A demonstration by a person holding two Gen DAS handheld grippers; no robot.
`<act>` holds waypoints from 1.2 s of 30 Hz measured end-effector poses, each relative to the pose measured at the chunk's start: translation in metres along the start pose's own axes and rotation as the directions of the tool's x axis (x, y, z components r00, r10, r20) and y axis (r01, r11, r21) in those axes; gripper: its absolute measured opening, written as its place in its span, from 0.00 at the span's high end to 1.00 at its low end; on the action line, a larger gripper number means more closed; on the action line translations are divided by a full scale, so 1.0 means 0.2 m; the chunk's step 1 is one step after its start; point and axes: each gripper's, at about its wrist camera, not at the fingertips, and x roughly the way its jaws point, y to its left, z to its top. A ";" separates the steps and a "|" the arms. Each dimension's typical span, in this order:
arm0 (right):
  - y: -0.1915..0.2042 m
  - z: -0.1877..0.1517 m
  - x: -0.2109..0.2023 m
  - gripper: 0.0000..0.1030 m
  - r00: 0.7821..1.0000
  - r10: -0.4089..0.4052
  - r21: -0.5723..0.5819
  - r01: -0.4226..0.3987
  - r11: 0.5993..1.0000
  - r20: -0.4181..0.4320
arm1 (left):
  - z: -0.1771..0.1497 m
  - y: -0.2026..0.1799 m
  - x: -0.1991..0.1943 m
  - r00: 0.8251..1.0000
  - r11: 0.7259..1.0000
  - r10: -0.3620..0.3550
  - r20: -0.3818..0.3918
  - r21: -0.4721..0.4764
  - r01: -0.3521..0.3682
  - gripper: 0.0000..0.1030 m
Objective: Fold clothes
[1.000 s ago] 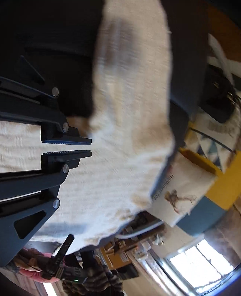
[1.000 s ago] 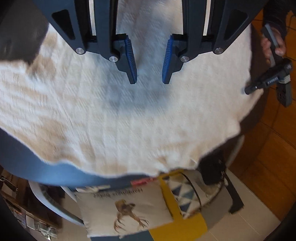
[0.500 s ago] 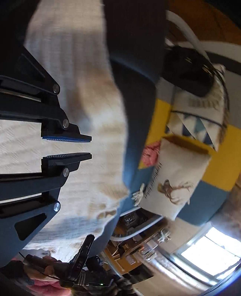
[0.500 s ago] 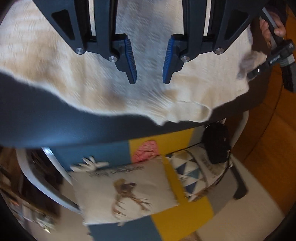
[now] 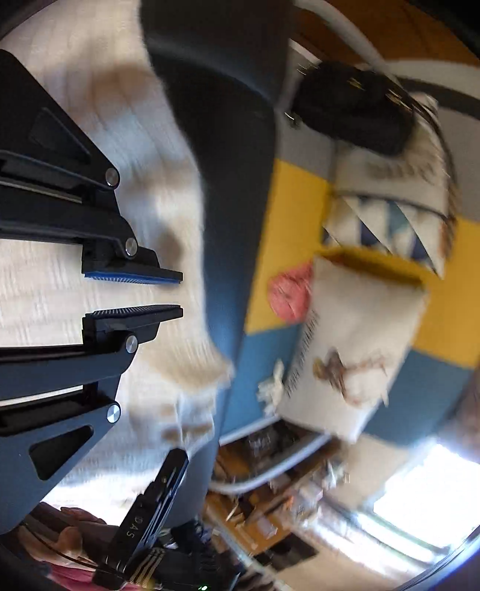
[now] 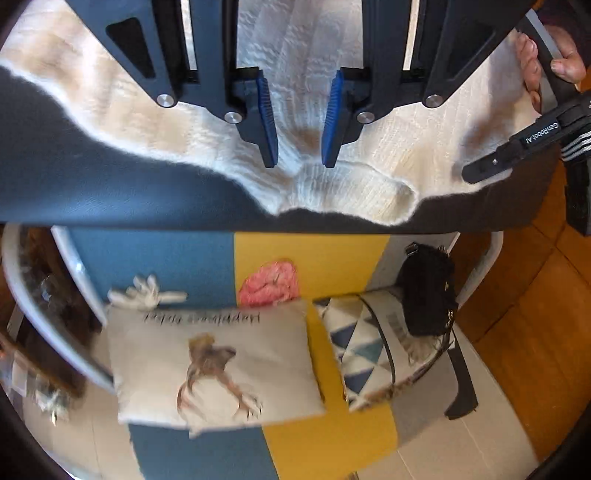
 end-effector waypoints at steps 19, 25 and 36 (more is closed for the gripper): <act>-0.28 -0.29 -0.18 0.77 0.997 0.066 0.198 -0.055 0.979 -0.047 | -0.15 0.55 -0.41 0.994 0.916 -0.075 0.083 -0.388 0.102 0.89; -0.03 -0.29 -0.37 0.72 0.971 0.237 0.208 -0.228 0.951 -0.022 | -0.35 0.91 -0.66 0.995 0.897 0.093 0.044 -0.438 -0.064 0.89; 1.23 -0.09 0.13 0.72 0.872 0.361 -0.133 -0.422 0.897 -0.331 | -0.54 1.12 -0.69 0.964 0.874 0.264 -0.037 -0.414 -0.255 0.89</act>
